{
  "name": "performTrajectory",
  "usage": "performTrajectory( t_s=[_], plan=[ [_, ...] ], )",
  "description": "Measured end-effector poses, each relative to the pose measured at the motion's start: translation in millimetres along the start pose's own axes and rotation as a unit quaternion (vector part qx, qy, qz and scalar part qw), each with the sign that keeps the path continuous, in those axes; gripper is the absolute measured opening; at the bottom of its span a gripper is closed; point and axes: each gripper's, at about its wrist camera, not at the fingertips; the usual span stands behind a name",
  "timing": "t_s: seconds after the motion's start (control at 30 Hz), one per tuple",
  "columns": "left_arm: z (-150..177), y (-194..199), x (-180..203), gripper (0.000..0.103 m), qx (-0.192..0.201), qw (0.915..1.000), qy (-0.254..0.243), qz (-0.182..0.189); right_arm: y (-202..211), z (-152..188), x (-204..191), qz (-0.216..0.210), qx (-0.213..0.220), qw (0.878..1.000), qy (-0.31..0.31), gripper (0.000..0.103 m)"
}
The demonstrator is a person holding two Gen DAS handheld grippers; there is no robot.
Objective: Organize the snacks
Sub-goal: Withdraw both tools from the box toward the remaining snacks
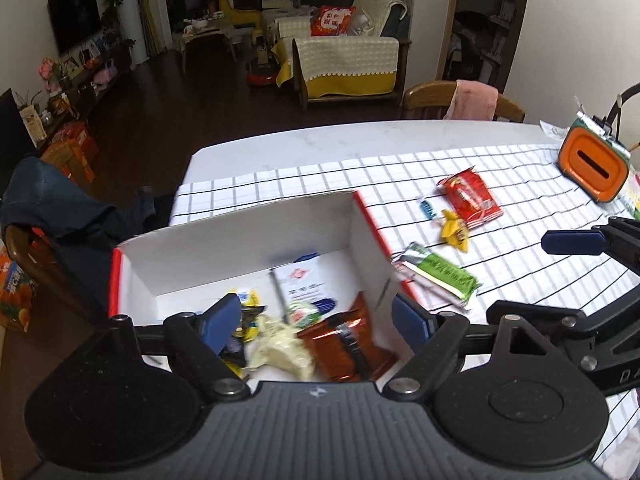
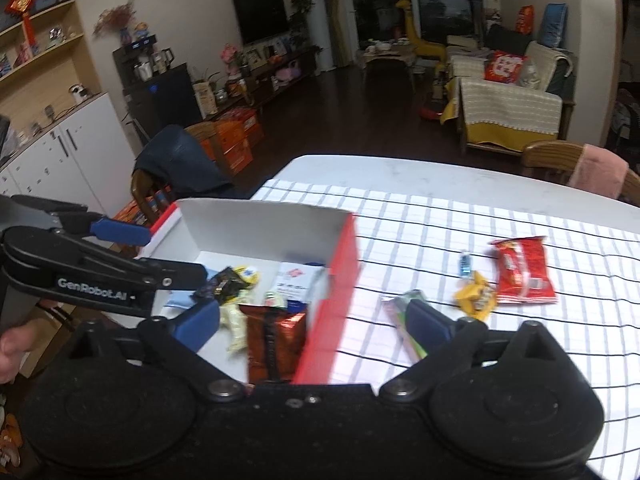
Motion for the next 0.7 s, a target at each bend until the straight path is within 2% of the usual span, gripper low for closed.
performTrajectory(
  t_s=[0.43, 0.7],
  plan=[
    [-17.8, -30.7, 96.1, 0.083, -0.018, 0.9996, 0.022, -0.002, 16.0, -6.1, 112.7, 0.042, 0.009, 0.999, -0.005, 0.103],
    [-29.4, -60.5, 153.3, 0.083, -0.041, 0.9984, 0.037, -0.015, 7.7, -9.9, 175.2, 0.051, 0.002, 0.999, -0.001, 0.103]
  ],
)
Point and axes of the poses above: each gripper's, at about its wrist camera, not at the fingertips, and y roughly against the way its jaws point, x to its right, z to its underside, and after that the axes turned 3 degrees about -y, right-handed
